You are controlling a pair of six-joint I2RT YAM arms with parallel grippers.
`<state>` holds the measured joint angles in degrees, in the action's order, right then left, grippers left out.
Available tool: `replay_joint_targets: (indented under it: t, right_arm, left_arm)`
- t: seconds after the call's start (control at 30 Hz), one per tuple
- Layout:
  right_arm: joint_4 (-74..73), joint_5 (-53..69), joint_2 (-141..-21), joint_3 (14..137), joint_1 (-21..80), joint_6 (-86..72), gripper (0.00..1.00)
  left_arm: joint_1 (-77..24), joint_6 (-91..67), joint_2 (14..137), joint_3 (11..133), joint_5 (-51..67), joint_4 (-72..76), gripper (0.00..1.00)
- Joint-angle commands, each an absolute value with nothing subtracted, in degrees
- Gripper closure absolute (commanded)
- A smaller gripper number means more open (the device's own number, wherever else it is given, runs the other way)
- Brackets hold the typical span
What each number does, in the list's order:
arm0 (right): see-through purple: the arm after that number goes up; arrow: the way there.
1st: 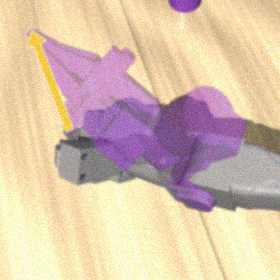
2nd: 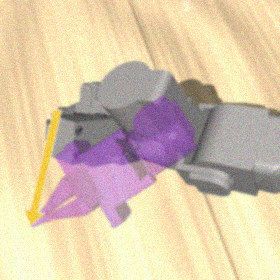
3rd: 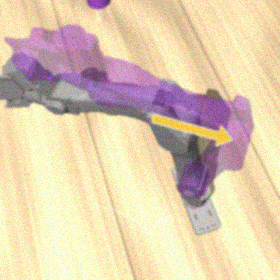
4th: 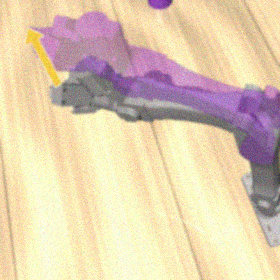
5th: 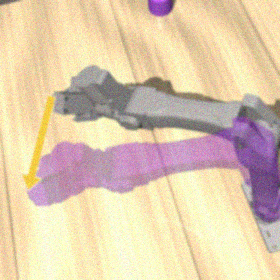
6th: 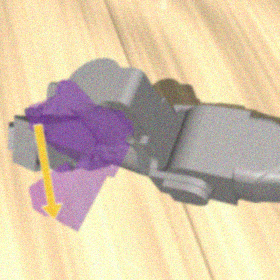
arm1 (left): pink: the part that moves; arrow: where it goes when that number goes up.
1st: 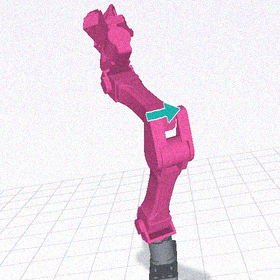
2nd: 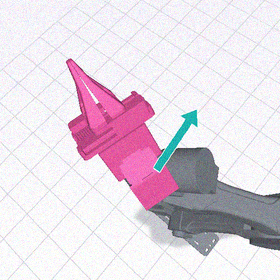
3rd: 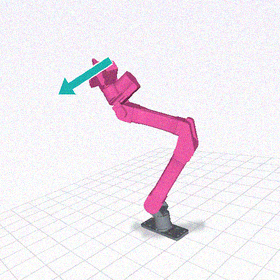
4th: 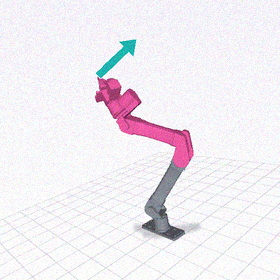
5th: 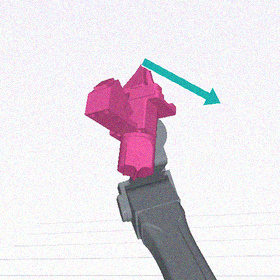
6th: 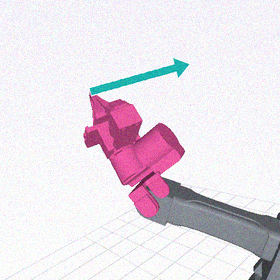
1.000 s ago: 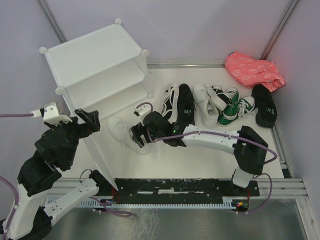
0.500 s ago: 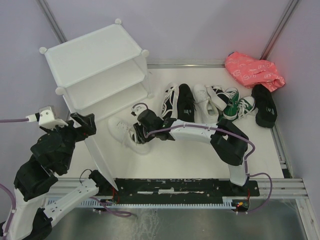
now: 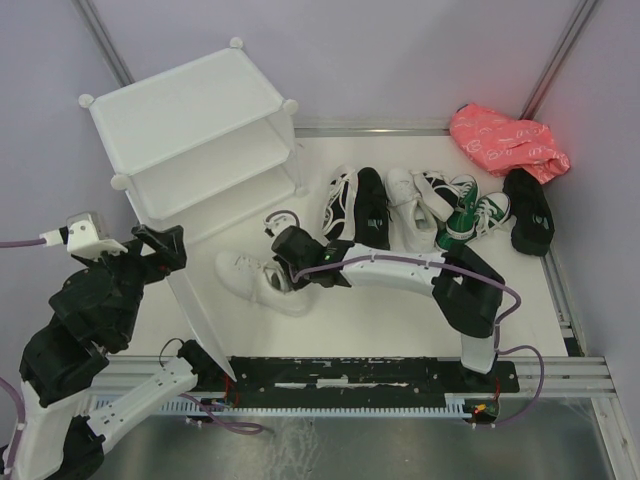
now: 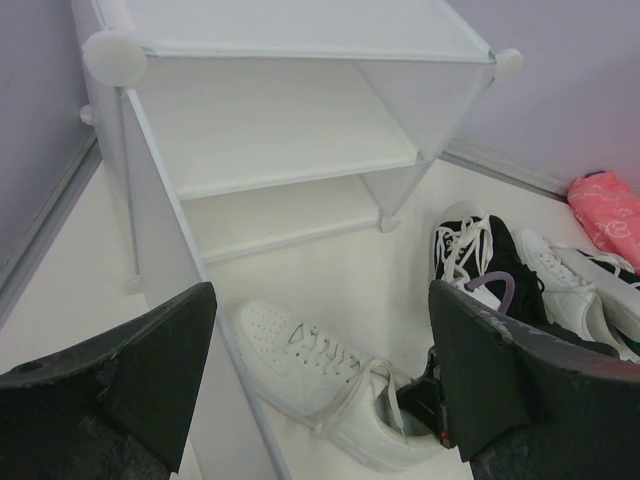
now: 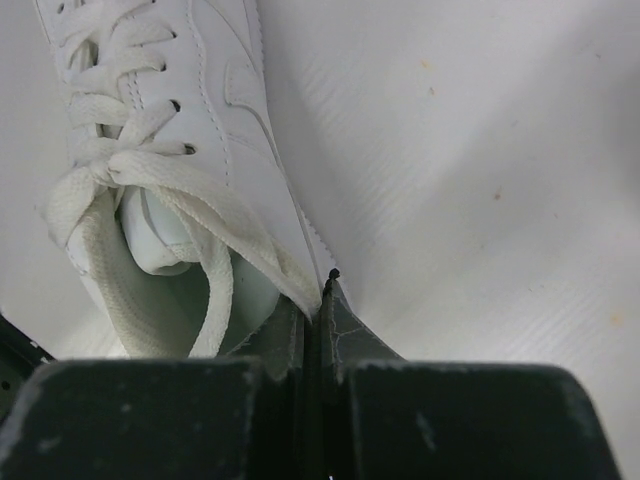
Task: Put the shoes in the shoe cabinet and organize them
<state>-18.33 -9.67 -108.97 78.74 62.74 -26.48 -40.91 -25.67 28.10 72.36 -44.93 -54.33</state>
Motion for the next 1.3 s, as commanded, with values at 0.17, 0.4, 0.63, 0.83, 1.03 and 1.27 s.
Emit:
replay_joint_targets:
  t: [0.17,0.4,0.63,0.83,1.03,1.27]
  right_arm:
    - [-24.11,-20.96,-100.83,93.25,62.93,-25.15,1.00]
    - [-26.44,-20.71,-103.81,103.68,61.72,-23.12,1.00]
    - [-28.59,-18.83,-111.71,116.50,58.87,-21.47,1.00]
    - [-32.85,-16.86,-122.35,131.51,56.30,-21.07,1.00]
    - [-31.44,-16.85,-127.52,139.14,55.33,-22.09,1.00]
    - [-30.43,-17.49,-131.46,145.01,55.35,-23.64,1.00]
  left_arm:
    - [-40.87,-24.46,31.09,76.84,-44.27,-51.77,0.08]
    - [-40.86,-24.29,30.37,77.23,-44.13,-51.39,0.08]
    - [-40.86,-23.46,29.21,77.36,-44.71,-51.48,0.08]
    - [-40.85,-23.60,28.44,77.78,-45.33,-52.37,0.08]
    - [-40.87,-23.51,28.23,78.49,-45.51,-53.06,0.09]
    - [-40.87,-23.67,28.25,80.03,-45.60,-54.47,0.10]
